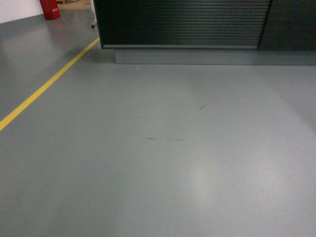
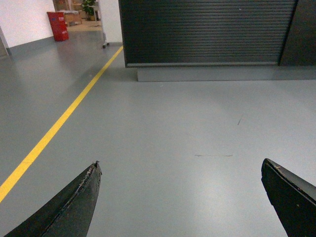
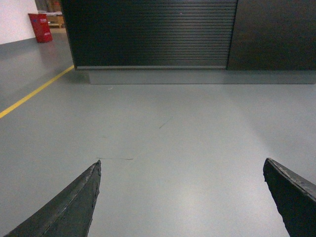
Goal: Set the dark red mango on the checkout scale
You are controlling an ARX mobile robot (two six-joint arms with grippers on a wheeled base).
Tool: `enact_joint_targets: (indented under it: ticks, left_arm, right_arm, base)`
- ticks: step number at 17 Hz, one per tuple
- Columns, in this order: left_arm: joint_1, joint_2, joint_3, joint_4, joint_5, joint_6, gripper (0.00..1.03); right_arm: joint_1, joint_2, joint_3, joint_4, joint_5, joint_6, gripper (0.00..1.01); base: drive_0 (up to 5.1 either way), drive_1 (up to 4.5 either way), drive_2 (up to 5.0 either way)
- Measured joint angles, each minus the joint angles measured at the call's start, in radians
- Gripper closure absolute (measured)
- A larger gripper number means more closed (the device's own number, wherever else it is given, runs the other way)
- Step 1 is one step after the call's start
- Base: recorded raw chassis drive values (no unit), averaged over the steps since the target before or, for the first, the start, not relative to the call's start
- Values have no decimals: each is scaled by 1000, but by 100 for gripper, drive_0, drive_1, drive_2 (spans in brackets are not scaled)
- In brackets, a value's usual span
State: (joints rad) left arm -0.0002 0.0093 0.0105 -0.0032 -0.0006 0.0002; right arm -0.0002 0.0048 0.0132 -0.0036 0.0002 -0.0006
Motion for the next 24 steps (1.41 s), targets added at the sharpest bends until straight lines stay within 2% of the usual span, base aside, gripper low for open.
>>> enact_joint_targets:
  ticks: [19, 24]
  left_arm:
    - [0, 0, 0, 0, 0, 0, 5]
    - [0, 0, 0, 0, 0, 0, 5]
  right_arm:
    - [0, 0, 0, 0, 0, 0, 3]
    - [0, 0, 0, 0, 0, 0, 3]
  base:
    - [0, 0, 0]
    - [-1, 407, -408]
